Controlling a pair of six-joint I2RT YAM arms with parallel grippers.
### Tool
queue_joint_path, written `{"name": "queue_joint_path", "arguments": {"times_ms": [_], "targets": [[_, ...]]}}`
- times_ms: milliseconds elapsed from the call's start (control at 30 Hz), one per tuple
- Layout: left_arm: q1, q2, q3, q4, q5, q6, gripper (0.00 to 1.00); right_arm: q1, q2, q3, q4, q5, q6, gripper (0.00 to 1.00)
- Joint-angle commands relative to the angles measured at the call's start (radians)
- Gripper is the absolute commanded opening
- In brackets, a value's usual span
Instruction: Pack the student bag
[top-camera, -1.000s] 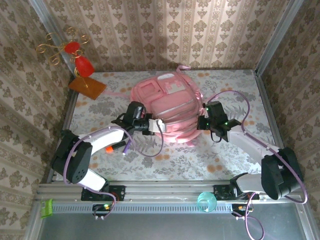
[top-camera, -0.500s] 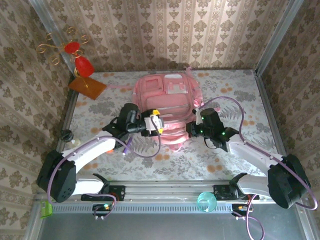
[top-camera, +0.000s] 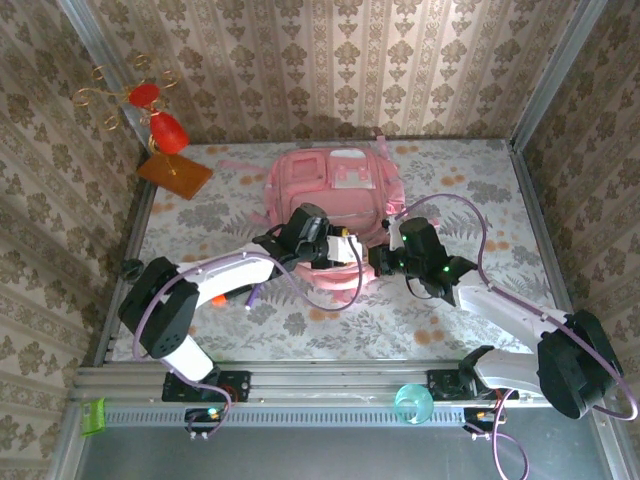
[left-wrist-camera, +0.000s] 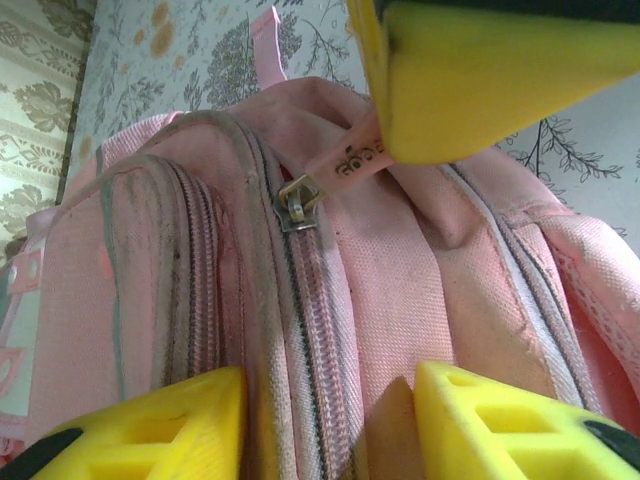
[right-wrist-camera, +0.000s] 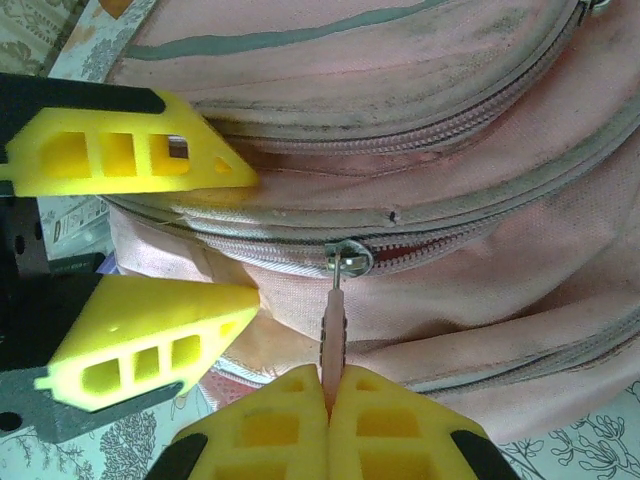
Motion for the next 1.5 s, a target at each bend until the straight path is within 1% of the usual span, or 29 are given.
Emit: {"name": "queue_joint_path", "arguments": {"times_ms": [0,100,133,200,300,333,533,767,1000,1133,1200,1400,1467], "targets": [[-0.007,0.036,0.036,-0.009,-0.044,0.041,0.42,0.016,-0.026,-0.004,0.061,-0.043,0.009,0.0],[-0.008,0.054,0.041,-0.007,-0.062,0.053,0.36,0.018,-0.023,-0.007,0.064,-0.045,0.009,0.0],[-0.008,0.058,0.039,0.001,-0.069,0.055,0.32,0.018,-0.023,-0.01,0.067,-0.041,0.008,0.0],[-0.007,0.057,0.033,0.007,-0.076,0.065,0.22,0.018,-0.019,-0.011,0.055,-0.019,0.007,0.0],[0.002,0.039,0.015,0.013,-0.057,0.061,0.02,0.016,-0.01,0.004,-0.013,0.07,-0.007,0.0],[0.008,0.032,0.009,0.011,-0.046,0.059,0.0,0.016,-0.007,0.008,-0.037,0.1,-0.014,0.0],[0.039,-0.015,-0.039,0.044,0.047,0.036,0.0,0.016,0.004,0.026,-0.105,0.233,-0.022,0.0],[0.085,-0.067,-0.093,0.031,0.13,0.07,0.0,0.004,0.012,0.04,-0.151,0.366,-0.034,0.0],[0.142,-0.14,-0.154,0.012,0.224,0.094,0.0,-0.047,0.049,0.049,-0.144,0.404,-0.03,0.0],[0.167,-0.165,-0.181,0.013,0.286,0.1,0.0,-0.076,0.078,0.059,-0.111,0.413,-0.036,0.0],[0.171,-0.166,-0.181,-0.001,0.299,0.112,0.0,-0.097,0.096,0.065,-0.088,0.408,-0.036,0.0],[0.179,-0.173,-0.189,0.018,0.345,0.116,0.0,-0.169,0.182,0.108,-0.023,0.393,-0.043,0.0],[0.179,-0.168,-0.188,0.017,0.35,0.121,0.0,-0.19,0.239,0.135,0.001,0.376,-0.046,0.0]]}}
